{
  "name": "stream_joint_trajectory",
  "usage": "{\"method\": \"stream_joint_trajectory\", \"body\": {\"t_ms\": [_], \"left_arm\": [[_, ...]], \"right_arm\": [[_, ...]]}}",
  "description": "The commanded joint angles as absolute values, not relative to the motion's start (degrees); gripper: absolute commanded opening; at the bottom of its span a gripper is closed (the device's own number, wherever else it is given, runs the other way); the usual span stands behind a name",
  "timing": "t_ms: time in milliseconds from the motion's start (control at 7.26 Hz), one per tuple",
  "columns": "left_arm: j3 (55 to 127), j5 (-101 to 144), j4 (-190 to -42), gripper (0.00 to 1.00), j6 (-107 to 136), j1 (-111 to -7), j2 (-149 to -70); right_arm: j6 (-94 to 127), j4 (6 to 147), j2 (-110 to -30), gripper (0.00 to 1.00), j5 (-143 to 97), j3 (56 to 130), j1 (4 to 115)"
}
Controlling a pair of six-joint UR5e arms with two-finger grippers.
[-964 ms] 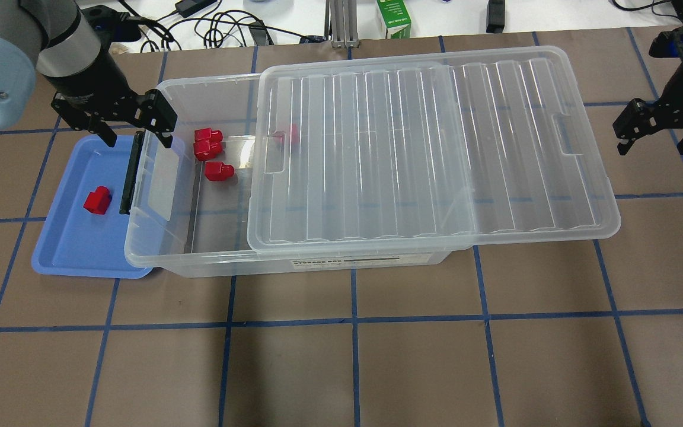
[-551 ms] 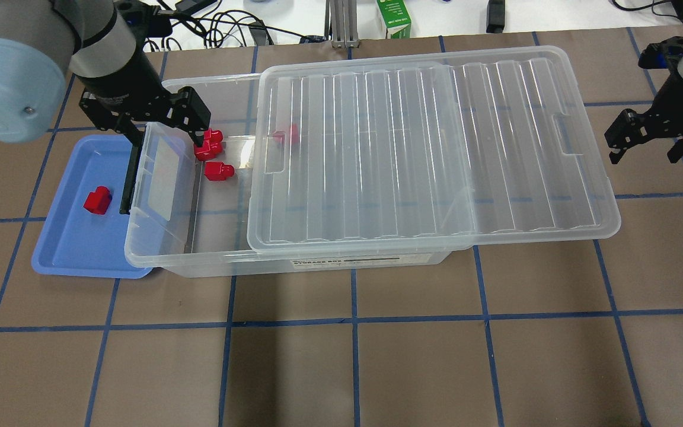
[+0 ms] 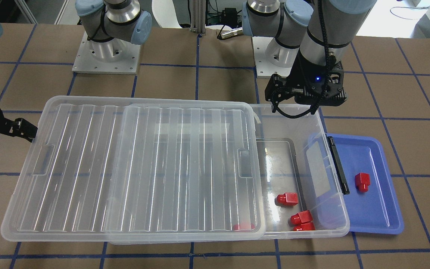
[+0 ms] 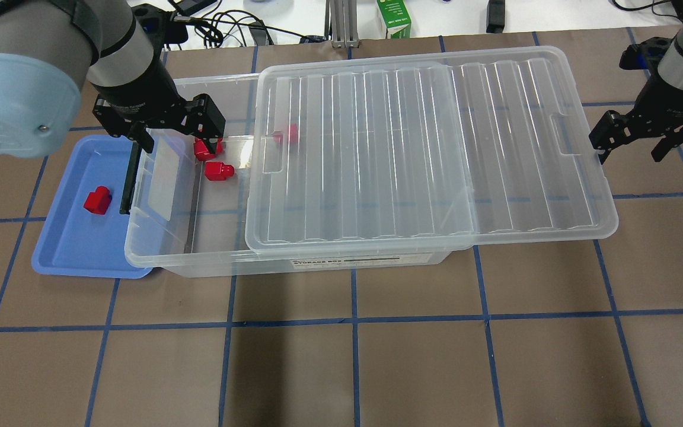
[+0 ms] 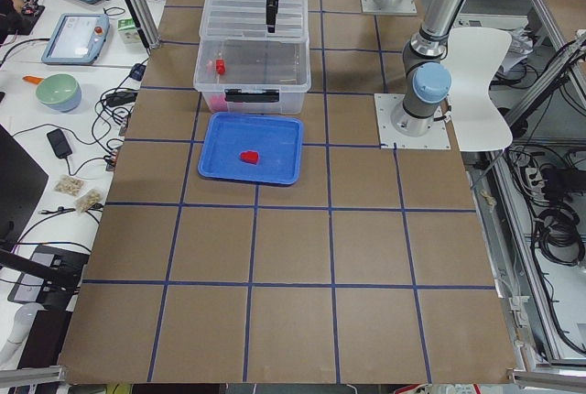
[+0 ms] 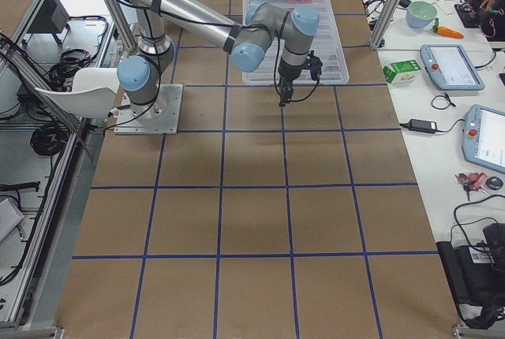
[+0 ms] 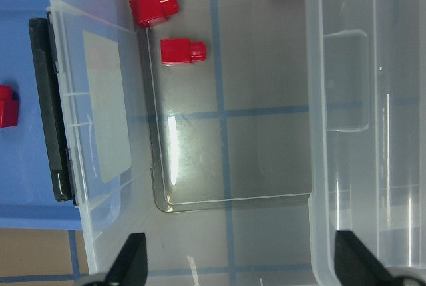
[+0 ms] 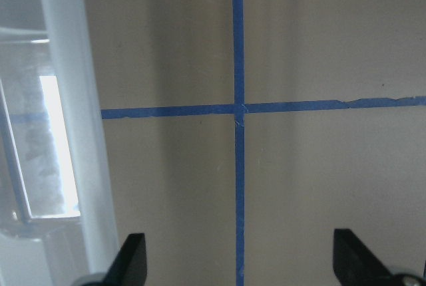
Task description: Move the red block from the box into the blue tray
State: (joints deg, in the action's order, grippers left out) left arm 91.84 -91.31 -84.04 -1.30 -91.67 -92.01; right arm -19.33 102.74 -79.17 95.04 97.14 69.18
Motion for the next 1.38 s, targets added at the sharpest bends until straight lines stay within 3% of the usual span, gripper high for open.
{"method": "stream_joint_trajectory", "body": {"t_ms": [0,1240], "left_arm": [[91.58,-90.53,-83.93,1.00,-1.67,-89.05,-91.85],[91.93,-90.62,-84.02,1.00,-0.88,-89.12,-90.88]], "right_arm": [[-18.55,102.74,-79.19,1.00,95.01,97.12,71.61],[-11.78,103.09,-79.10,1.00,94.40,97.12,83.93]]}}
